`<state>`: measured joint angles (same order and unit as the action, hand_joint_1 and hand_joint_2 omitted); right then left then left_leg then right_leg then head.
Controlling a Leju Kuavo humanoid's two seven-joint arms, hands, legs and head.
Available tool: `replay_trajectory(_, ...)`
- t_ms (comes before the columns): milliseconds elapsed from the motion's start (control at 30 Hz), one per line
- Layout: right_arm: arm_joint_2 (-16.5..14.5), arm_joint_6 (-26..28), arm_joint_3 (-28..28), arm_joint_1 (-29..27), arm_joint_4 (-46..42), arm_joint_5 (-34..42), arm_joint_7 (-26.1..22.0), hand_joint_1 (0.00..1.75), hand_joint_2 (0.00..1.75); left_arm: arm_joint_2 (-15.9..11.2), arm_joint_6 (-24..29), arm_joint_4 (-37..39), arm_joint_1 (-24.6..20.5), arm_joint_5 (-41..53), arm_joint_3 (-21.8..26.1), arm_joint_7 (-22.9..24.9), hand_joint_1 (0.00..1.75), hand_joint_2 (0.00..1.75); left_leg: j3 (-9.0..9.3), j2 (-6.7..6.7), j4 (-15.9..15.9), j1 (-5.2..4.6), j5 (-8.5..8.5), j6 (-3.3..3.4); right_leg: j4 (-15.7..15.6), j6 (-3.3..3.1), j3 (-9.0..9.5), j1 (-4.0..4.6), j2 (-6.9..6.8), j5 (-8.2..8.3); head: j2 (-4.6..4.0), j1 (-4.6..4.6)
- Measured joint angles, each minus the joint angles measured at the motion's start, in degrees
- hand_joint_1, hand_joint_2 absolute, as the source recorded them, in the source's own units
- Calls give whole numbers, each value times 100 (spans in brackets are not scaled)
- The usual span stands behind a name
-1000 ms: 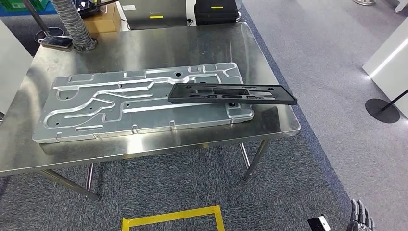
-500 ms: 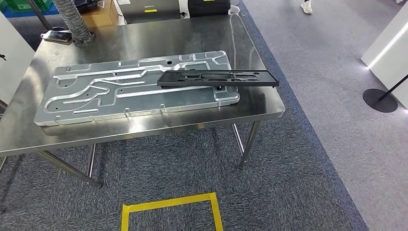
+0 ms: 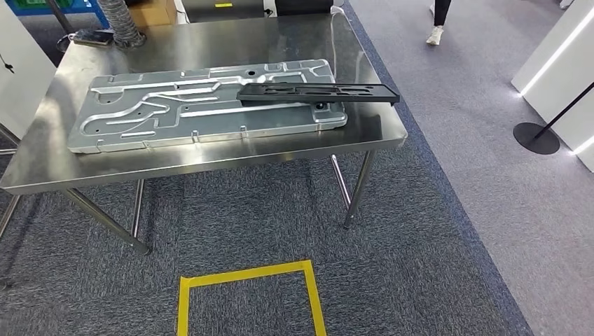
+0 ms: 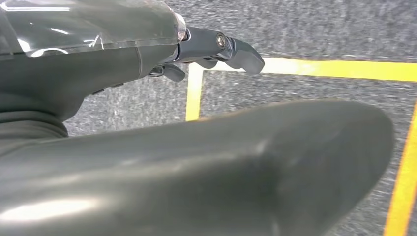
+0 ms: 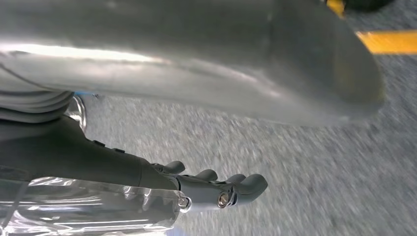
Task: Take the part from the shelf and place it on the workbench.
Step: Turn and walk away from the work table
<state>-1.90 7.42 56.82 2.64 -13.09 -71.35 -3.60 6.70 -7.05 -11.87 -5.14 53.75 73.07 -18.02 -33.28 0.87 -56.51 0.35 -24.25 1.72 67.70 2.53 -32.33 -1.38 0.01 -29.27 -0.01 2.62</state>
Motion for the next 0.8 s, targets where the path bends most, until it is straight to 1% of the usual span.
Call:
replay_trajectory(33,0,-84,-5,21,7,-17,57,0,0,5,1,0,-3,18,2,-2,0,0,-93,-2,-71,0,33,-32,-477,-9,337,3,4,-26,0,1)
replay_trajectory(67,0,-167,-7,41,15,-33,119,0,0,8,1,0,-6,40,2,-4,0,0,-156,-3,-123,-2,67,-66,-855,-32,586,12,5,-111,0,1)
replay_trajectory(100,-1,-240,-9,55,23,-43,180,0,0,9,1,0,-12,68,2,-6,0,0,-194,-3,-151,-4,108,-104,-1090,-64,717,29,7,-203,0,1)
replay_trajectory(133,-2,-304,-10,63,31,-50,244,0,0,10,0,0,-17,100,1,-4,0,0,-215,-3,-159,-4,157,-141,-1193,-105,748,49,8,-237,0,1)
replay_trajectory(167,-3,-349,-11,60,39,-48,306,0,0,11,0,0,-18,141,-3,3,0,0,-226,-7,-151,0,203,-180,-1189,-154,699,51,2,-197,0,0)
replay_trajectory(200,-5,-381,-12,57,48,-38,359,0,0,11,0,0,-17,187,-12,16,0,0,-253,-17,-170,12,185,-216,-1193,-205,647,50,-9,-135,0,0)
replay_trajectory(233,-7,-395,-12,55,54,-25,393,0,0,14,1,0,-13,229,-25,32,0,0,-296,-29,-254,21,54,-245,-1201,-256,583,44,-21,-64,0,-1)
replay_trajectory(267,-6,-404,-11,53,60,2,419,0,0,22,1,1,-12,279,-47,49,0,0,-360,-40,-440,30,-184,-273,-1210,-300,501,39,-32,17,0,-1)
replay_trajectory(300,-5,-410,-9,53,63,30,434,0,0,34,2,1,-17,325,-73,64,0,0,-440,-46,-735,38,-502,-293,-1204,-327,409,45,-39,93,0,-1)
replay_trajectory(333,-1,-420,-4,49,64,52,452,0,0,48,2,2,-28,362,-100,77,0,0,-516,-47,-1106,39,-802,-309,-1199,-342,305,56,-39,172,0,-1)
replay_trajectory(367,4,-429,0,44,65,68,484,0,0,62,2,2,-41,392,-126,86,0,0,-561,-47,-1466,39,-985,-320,-1190,-347,197,69,-40,250,1,0)
replay_trajectory(400,8,-439,4,41,67,67,526,0,0,69,2,2,-52,404,-146,91,0,0,-546,-47,-1717,39,-1014,-323,-1176,-346,87,79,-40,327,1,1)
replay_trajectory(433,10,-446,6,39,69,56,576,0,0,73,-5,2,-62,403,-161,89,0,0,-451,-47,-1794,39,-909,-317,-1158,-339,-22,87,-39,399,1,0)
replay_trajectory(467,9,-446,5,38,72,39,628,0,0,74,-17,2,-71,393,-173,79,0,0,-264,-47,-1672,38,-733,-303,-1134,-328,-127,91,-38,464,1,0)
replay_trajectory(500,7,-439,5,39,74,20,668,0,0,71,-36,2,-83,377,-181,63,0,0,17,-49,-1362,36,-590,-280,-1105,-312,-221,93,-36,525,1,1)
replay_trajectory(533,1,-427,5,41,75,-3,692,0,0,63,-62,2,-97,353,-187,39,0,0,369,-50,-911,26,-558,-251,-1072,-290,-298,101,-32,577,1,1)
replay_trajectory(567,-7,-408,5,43,76,-31,691,0,0,55,-90,2,-112,322,-191,13,0,0,687,-53,-446,15,-619,-214,-1043,-261,-354,108,-33,629,0,1)
replay_trajectory(600,-14,-382,4,47,76,-58,672,0,0,45,-115,2,-122,287,-191,-10,0,0,909,-54,-93,0,-708,-177,-1029,-229,-388,112,-35,685,0,0)
replay_trajectory(633,-21,-354,1,51,76,-89,631,0,0,32,-135,2,-122,250,-190,-25,0,0,1018,-53,116,-18,-777,-138,-1030,-192,-405,110,-38,745,0,0)
replay_trajectory(667,-25,-330,-3,50,76,-120,573,0,0,24,-148,2,-113,210,-185,-28,0,0,1006,-50,181,-25,-770,-95,-1050,-151,-416,106,-41,815,0,-1)
replay_trajectory(700,-27,-311,-9,51,77,-146,510,0,0,17,-152,2,-102,179,-173,-22,0,0,955,-36,176,-24,-705,-51,-1056,-116,-433,91,-34,835,0,-1)
replay_trajectory(733,-28,-299,-16,53,77,-174,440,0,0,11,-150,2,-93,147,-155,-11,0,0,896,-24,182,-19,-631,0,-1010,-86,-468,80,-24,751,0,-1)
replay_trajectory(767,-31,-297,-25,52,79,-199,373,0,0,8,-139,2,-89,118,-134,1,0,0,821,-13,194,-13,-548,45,-868,-64,-522,73,-15,548,0,-1)
replay_trajectory(800,-33,-302,-34,57,81,-222,315,0,0,4,-122,2,-87,96,-113,10,0,0,731,-4,198,-12,-467,79,-599,-52,-596,58,-8,233,0,-1)
